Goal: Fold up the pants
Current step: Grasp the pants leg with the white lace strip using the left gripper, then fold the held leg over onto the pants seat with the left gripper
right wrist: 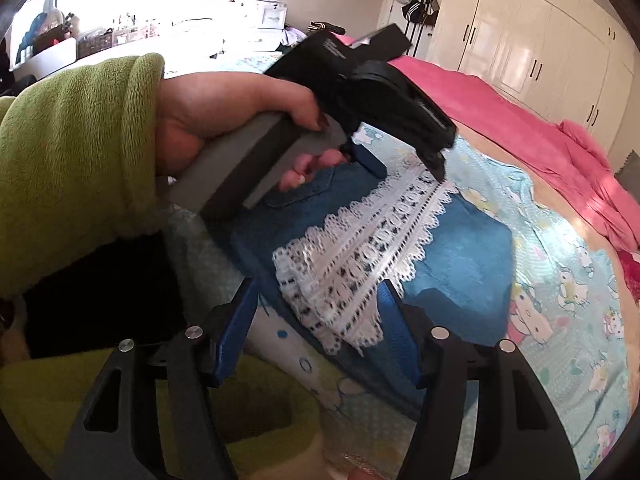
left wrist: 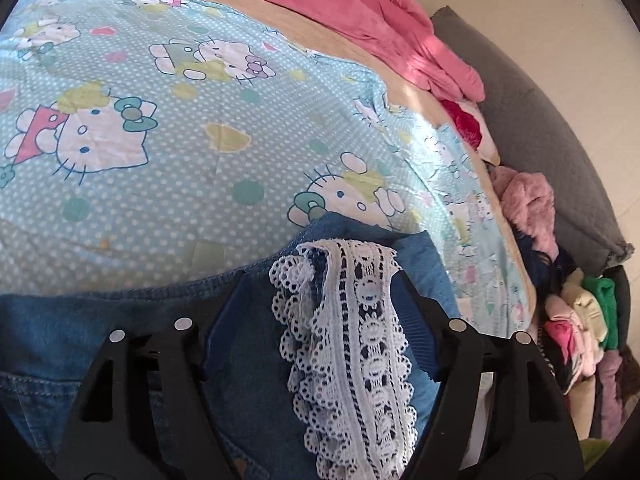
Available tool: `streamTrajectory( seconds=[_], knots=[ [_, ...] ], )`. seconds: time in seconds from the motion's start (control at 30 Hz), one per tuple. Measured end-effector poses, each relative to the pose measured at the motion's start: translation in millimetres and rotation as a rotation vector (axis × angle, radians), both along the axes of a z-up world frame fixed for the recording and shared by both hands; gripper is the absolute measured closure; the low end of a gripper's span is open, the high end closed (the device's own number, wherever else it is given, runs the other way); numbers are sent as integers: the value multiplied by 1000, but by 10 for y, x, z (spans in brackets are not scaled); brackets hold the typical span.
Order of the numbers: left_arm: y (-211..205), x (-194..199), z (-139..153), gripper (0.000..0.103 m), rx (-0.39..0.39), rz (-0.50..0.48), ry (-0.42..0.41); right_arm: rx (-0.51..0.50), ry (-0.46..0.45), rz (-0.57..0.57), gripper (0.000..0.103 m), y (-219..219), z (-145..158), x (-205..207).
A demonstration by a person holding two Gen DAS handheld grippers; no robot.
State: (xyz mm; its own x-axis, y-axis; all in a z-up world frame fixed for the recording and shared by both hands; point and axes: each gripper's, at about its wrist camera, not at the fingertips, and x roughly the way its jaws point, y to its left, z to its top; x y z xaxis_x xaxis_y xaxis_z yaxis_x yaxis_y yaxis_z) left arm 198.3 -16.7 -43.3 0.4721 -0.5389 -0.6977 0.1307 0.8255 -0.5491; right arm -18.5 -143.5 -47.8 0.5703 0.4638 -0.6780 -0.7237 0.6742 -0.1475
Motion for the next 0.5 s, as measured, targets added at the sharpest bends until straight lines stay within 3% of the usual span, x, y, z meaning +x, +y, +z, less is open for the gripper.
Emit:
streamTrajectory(
  seconds=[0.03,0.1,0.13,0.17,0.2,0.33,0.5],
  knots=[
    [-15,15,-8,41,8,2,0,0,5,1,44,30,-12,33],
    [-36,25,-19,78,33,15,-10,-25,11,-4,56,96,-57,82],
    [-27,20,-25,83,30,16,-12,-35,22,-3,75,101,-84,114],
    [-34,11,-22,86,37,18,-17,-40,41,4,86,118,-100,122],
    [-37,-3,-3,91,41,14,-26,-40,61,7,86,116,-107,138],
    [50,-39,171,92,18,22,-76,16,92,26,87,114,31,180],
    [52,-28,162,91,101,21,-83,1,130,49,87,273,-57,227]
  ],
)
